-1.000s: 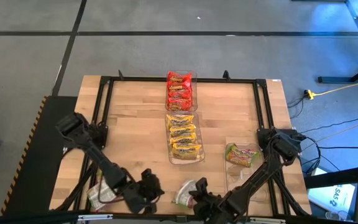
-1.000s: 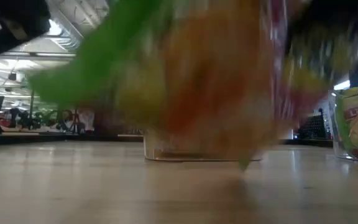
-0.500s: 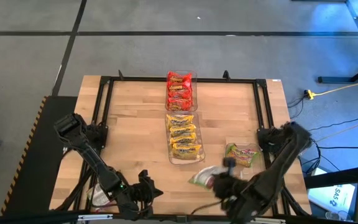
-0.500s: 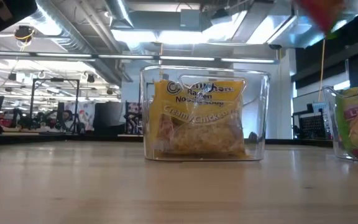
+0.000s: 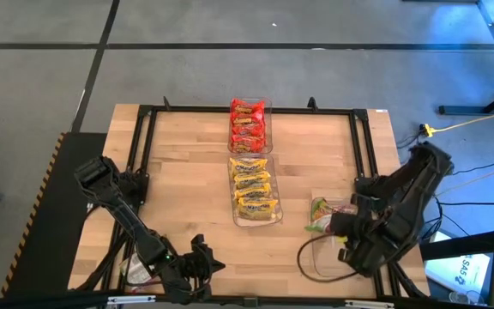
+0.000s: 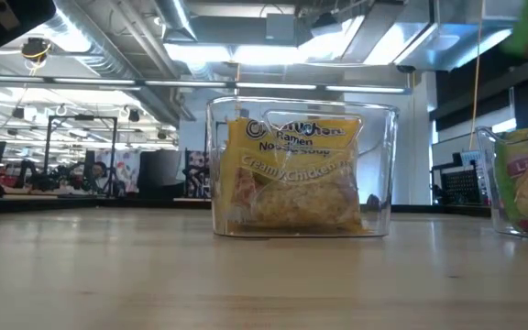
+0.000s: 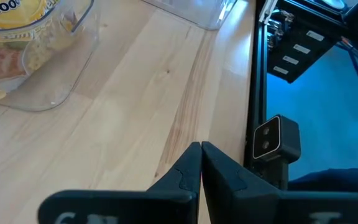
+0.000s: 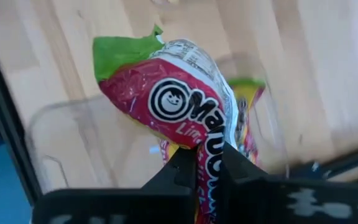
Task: Sort Maruchan noodles
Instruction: Put the green noodle pack into the bottom transparent bin
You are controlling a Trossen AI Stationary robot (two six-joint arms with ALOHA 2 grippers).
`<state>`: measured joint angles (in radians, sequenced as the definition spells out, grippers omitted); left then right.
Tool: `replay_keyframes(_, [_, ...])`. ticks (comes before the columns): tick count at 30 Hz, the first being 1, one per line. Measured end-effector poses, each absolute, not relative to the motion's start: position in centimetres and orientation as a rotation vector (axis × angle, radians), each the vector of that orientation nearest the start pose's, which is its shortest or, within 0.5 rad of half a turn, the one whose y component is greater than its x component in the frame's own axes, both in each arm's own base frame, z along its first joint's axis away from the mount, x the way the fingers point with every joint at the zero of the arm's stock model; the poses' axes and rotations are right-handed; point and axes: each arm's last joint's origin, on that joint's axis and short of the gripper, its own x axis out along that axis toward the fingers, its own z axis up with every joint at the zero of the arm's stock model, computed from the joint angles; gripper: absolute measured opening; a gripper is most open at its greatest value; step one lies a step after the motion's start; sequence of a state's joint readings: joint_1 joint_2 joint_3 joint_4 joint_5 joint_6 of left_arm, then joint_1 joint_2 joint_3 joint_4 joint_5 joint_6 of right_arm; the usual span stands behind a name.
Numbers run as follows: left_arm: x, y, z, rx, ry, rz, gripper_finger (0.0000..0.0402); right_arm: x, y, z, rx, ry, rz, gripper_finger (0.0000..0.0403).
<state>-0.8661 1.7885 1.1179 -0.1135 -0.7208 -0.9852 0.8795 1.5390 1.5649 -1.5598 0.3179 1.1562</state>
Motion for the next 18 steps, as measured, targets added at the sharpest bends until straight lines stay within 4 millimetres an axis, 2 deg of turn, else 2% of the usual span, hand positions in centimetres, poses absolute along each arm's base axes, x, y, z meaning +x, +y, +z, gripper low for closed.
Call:
replay_keyframes(8, [25.4,-26.9,19.3,-0.399,0.546,0.138,0.0006,15.5,17.9,29.4,0.237,1.371,-0.308,0.0005])
replay_keyframes(18, [25.6,-26.7,19.3,-0.402,0.545,0.146,0.0006,15.5,17.5,23.8,0.282,1.416,-0.295,0.0005])
